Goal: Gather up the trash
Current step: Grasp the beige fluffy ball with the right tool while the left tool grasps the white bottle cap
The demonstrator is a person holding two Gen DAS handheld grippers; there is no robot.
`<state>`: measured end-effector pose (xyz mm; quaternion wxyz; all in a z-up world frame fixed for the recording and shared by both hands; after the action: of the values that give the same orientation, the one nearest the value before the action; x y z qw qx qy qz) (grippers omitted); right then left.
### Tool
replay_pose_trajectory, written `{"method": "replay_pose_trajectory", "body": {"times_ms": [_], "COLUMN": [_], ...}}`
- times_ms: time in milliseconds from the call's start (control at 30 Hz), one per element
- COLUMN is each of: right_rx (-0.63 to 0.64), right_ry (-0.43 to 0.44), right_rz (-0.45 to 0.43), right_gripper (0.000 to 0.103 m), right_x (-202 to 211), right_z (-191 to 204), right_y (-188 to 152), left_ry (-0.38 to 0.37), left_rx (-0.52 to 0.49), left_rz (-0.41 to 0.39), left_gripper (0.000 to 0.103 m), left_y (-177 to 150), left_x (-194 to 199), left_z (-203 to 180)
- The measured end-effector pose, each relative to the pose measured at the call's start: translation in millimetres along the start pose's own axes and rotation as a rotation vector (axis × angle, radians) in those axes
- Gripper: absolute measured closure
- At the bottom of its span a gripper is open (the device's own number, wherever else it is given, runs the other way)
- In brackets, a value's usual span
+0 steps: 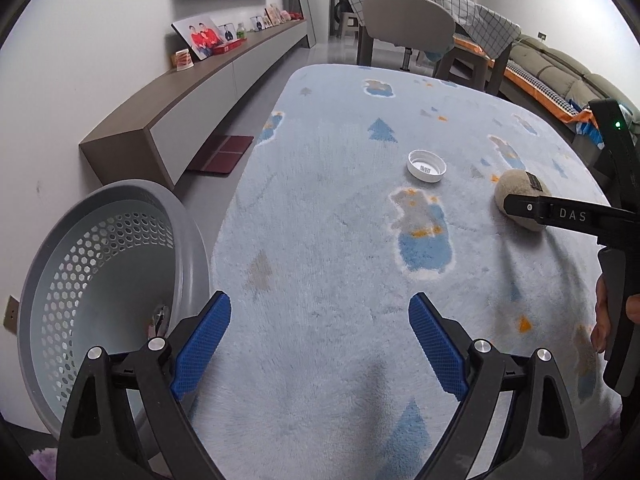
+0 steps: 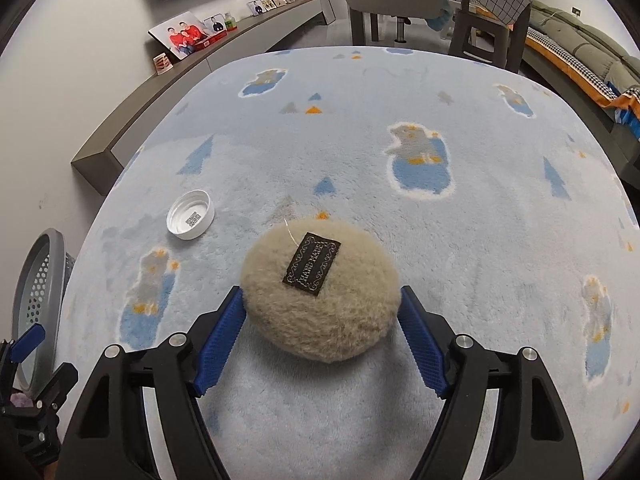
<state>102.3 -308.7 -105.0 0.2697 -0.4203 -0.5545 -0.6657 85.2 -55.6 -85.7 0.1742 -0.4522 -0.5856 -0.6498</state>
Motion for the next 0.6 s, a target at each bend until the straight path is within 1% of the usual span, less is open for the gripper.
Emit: {"method": "replay_pose_trajectory", "body": {"times_ms": [133,200,267,433,533,600], "right_rx": [0.014,0.017,0.016,-0.017,-0.046,-0.056], "right_ry": [-0.012,-0.004,0.003,0.027,0.043,0.045], "right_rz": [-0.015,-0.026,-0.033,-0.043,-0.055,-0.057], "right_gripper": [0.030,0.035,0.037,0.039,0.039,0.039], "right_x": [-1,2,4,15,22,23], "right_z": [3,4,4,-5,-14,-20], "right_y": [2,2,3,7,10,11], "left_ry": [0.014,0.015,0.013,0.018,0.003,0.006], "left_rx": [-0.008,-0.012,-0.018,-0.040,-0.047,-0.055], "left_rz": [0.013,0.016,0.015,0.018,0.021,0.019], "left_gripper": [0.014,0.014,0.014,0.014,0.014,0.014], "left_y": [-2,-1,1,9,20,27], "left_x": [-4,-5,-5,-8,-15,-21], "left_z": [-2,-4,-7,-21,-33,-40]}}
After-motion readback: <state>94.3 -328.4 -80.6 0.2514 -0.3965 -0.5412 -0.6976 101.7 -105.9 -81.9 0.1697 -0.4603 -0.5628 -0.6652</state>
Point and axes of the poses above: each gripper's, at about its wrist camera, not at the fingertips, and x roughly against the way its jaws point, z to its left, y to its top, the point moved 3 cm from there along -x, roughly the way its jaws point, and after that the axes turned 6 degrees about -y, right-handed, at the moved point
